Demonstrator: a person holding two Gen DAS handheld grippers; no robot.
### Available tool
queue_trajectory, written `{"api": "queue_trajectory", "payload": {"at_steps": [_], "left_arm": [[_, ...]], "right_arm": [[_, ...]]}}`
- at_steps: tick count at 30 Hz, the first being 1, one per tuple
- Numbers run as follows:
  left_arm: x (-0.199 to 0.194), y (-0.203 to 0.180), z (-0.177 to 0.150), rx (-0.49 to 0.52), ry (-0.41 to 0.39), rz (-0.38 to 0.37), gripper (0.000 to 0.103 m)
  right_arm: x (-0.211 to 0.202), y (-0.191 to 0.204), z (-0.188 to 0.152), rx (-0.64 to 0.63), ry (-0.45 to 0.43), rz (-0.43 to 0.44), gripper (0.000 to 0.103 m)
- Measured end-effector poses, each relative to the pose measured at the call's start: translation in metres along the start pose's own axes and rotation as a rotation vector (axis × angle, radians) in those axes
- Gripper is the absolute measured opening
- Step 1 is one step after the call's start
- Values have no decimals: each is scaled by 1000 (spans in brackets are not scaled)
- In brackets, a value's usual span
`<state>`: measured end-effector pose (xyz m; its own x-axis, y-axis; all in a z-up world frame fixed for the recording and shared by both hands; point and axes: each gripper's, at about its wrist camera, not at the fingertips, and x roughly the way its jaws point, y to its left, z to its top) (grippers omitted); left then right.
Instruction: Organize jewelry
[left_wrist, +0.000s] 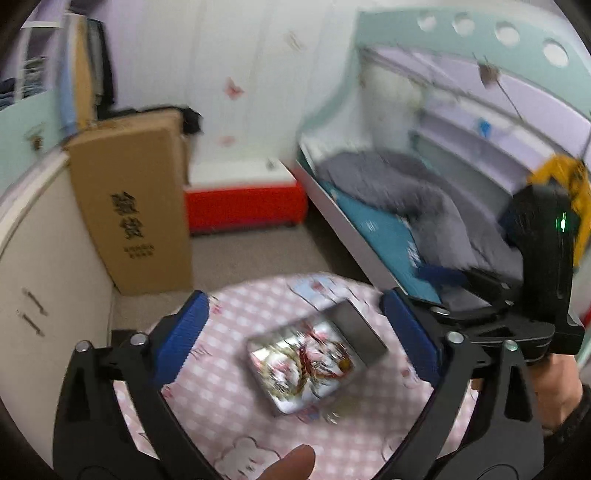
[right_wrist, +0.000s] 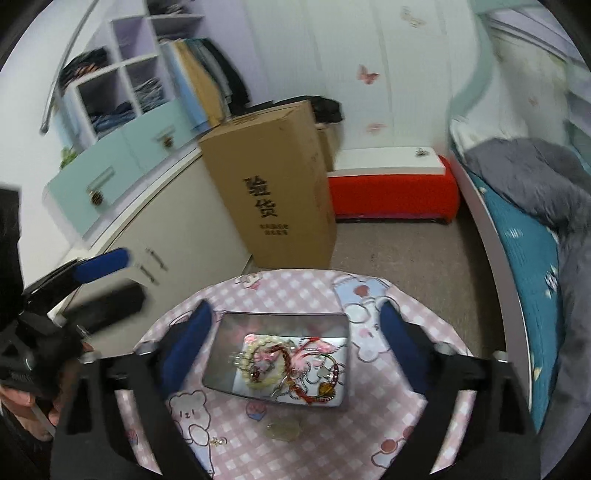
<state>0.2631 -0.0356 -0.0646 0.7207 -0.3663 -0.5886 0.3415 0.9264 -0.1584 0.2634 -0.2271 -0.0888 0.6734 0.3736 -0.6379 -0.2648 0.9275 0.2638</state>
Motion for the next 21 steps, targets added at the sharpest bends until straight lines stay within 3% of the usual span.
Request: {"api": "queue_trajectory", "payload": {"at_steps": [4,9,21], "left_arm": [[-9,14,-3,-27,-8,88,95],[-29,15,-12,-27,-52,150,95],[-56,11,-22,-9,-85,190,95]], "right_arm": [[-9,-9,-1,35,-22,-73,96],[-21,-7,1,40,-61,-74,96],[-46,12,-2,-2,-110,-63,96]]}}
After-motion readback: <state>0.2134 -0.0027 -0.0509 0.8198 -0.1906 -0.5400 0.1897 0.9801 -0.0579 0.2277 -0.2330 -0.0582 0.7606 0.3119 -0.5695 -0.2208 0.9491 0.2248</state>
